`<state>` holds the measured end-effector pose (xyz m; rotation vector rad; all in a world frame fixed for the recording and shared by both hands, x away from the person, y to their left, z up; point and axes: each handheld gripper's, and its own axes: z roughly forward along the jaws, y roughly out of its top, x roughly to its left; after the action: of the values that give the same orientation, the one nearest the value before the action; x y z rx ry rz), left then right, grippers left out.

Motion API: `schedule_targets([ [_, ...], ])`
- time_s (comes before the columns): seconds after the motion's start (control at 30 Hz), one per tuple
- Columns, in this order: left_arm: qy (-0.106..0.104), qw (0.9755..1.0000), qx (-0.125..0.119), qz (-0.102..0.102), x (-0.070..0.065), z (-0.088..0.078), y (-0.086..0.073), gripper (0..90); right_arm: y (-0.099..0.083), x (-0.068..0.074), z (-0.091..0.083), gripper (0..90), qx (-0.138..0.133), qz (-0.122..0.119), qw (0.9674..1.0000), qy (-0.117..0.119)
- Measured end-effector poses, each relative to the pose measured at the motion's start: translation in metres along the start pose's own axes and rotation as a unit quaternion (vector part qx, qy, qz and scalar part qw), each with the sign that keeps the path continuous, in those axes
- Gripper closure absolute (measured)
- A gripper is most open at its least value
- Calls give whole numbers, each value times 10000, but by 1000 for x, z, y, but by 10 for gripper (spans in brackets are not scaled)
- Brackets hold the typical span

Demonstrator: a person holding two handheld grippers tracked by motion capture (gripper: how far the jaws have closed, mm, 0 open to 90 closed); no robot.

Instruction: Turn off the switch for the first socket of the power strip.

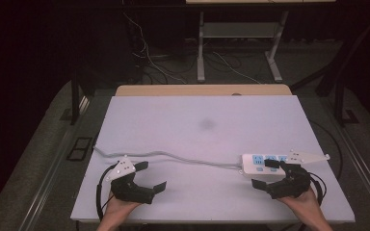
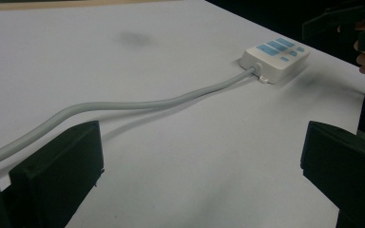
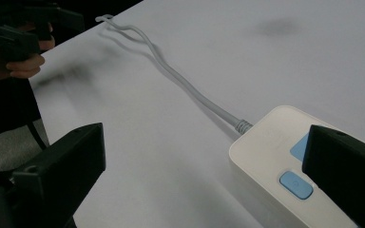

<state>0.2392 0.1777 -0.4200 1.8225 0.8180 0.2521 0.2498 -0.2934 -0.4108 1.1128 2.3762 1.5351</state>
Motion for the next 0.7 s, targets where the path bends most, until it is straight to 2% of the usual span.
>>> schedule_targets([
  [0.23,2,10000,-5,-13,1,0,0,0,7,-2,2,4,130,-30,9999,8],
  [0.7,7,10000,-11,-3,0,0,0,0,34,-4,2,4,398,-266,9989,14],
])
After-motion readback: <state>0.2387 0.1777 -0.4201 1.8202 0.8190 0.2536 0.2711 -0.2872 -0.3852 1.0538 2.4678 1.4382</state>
